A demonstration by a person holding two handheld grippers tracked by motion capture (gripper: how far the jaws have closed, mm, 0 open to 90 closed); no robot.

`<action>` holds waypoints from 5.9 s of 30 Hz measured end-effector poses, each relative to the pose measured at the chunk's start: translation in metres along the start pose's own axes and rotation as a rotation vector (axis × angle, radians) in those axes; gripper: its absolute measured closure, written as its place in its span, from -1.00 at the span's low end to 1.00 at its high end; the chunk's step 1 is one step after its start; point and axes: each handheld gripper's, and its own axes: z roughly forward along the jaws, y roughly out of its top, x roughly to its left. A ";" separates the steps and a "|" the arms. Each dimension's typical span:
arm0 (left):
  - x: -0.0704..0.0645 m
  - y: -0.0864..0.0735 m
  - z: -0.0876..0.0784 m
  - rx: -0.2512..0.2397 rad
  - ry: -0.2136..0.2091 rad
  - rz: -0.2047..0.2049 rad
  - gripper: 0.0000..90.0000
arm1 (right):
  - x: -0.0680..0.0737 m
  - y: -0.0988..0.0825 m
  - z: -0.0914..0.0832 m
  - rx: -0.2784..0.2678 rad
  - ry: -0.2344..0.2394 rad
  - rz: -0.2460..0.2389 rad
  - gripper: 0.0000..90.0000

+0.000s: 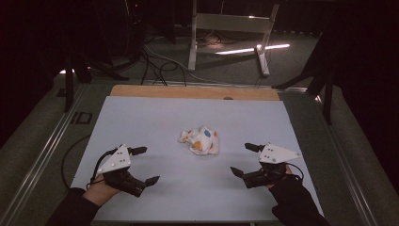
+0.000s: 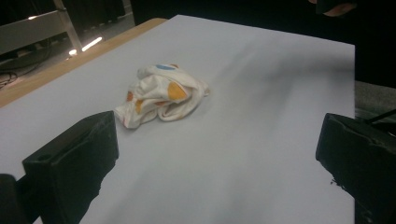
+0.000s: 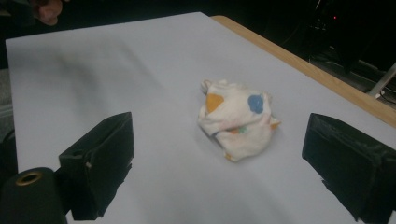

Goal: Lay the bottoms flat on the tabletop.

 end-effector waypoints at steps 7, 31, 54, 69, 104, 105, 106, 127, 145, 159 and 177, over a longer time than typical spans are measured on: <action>0.003 0.014 0.021 0.022 -0.012 0.026 -1.00 | -0.011 0.003 0.020 -0.007 -0.013 0.035 -0.80; 0.016 0.017 0.111 0.100 0.005 0.034 -0.79 | -0.031 -0.016 0.093 0.141 -0.032 0.136 -0.79; 0.034 -0.005 0.174 0.241 0.016 -0.067 0.02 | -0.035 -0.046 0.133 0.269 -0.080 0.197 -0.21; 0.038 -0.001 0.193 0.243 0.052 -0.118 0.86 | -0.027 -0.045 0.149 0.329 -0.080 0.171 0.75; 0.061 0.023 0.132 0.278 0.105 -0.088 0.95 | -0.055 -0.026 0.099 0.242 -0.169 0.120 0.93; 0.063 0.024 0.127 0.283 0.112 -0.087 0.95 | -0.056 -0.025 0.098 0.241 -0.169 0.115 0.93; 0.063 0.025 0.124 0.284 0.115 -0.086 0.95 | -0.056 -0.023 0.096 0.237 -0.173 0.107 0.94; 0.013 0.000 0.090 0.354 0.072 -0.090 0.94 | -0.008 -0.027 0.069 0.246 -0.071 0.021 0.93; -0.035 -0.033 0.086 0.425 -0.052 -0.096 0.91 | 0.037 -0.071 0.043 0.374 0.023 0.012 0.91; -0.038 -0.035 0.069 0.401 -0.055 -0.125 0.13 | 0.033 -0.079 0.016 0.384 0.051 0.065 0.21; 0.027 -0.019 0.095 0.340 0.026 -0.214 -0.10 | -0.006 -0.003 0.063 0.236 -0.026 0.187 0.04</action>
